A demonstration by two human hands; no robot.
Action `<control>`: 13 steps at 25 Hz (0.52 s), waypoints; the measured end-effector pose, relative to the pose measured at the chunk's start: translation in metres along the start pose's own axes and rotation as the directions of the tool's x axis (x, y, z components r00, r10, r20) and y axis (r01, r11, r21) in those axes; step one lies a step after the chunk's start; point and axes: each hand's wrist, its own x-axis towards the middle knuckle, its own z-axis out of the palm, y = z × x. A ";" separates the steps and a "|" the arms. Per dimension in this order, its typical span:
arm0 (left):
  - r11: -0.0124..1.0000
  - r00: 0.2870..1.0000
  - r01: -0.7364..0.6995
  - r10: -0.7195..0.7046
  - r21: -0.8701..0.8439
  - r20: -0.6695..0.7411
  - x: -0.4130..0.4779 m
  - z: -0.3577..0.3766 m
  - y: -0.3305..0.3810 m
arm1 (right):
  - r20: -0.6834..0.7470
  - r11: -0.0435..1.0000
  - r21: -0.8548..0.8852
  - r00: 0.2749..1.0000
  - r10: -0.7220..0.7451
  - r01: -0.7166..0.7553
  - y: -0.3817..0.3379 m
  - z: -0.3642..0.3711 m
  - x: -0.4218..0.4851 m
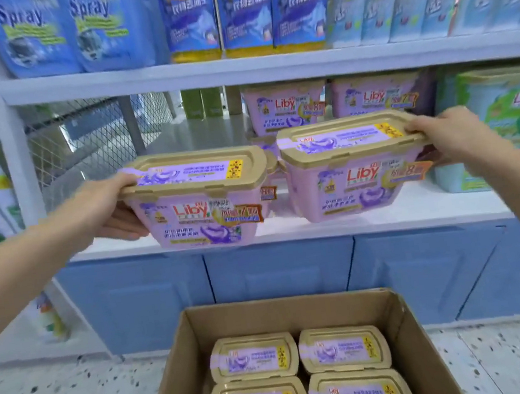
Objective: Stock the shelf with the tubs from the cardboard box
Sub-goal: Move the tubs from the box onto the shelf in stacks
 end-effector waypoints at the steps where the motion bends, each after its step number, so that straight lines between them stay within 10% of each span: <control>1: 1.000 1.000 -0.013 0.013 -0.003 -0.006 0.004 -0.004 0.014 | 0.005 1.000 0.019 1.000 -0.022 0.022 -0.014 -0.004 0.005; 13: 0.999 0.999 -0.050 0.050 -0.007 -0.014 0.075 0.028 0.085 | -0.078 1.000 -0.022 0.997 0.003 -0.004 -0.044 0.008 0.061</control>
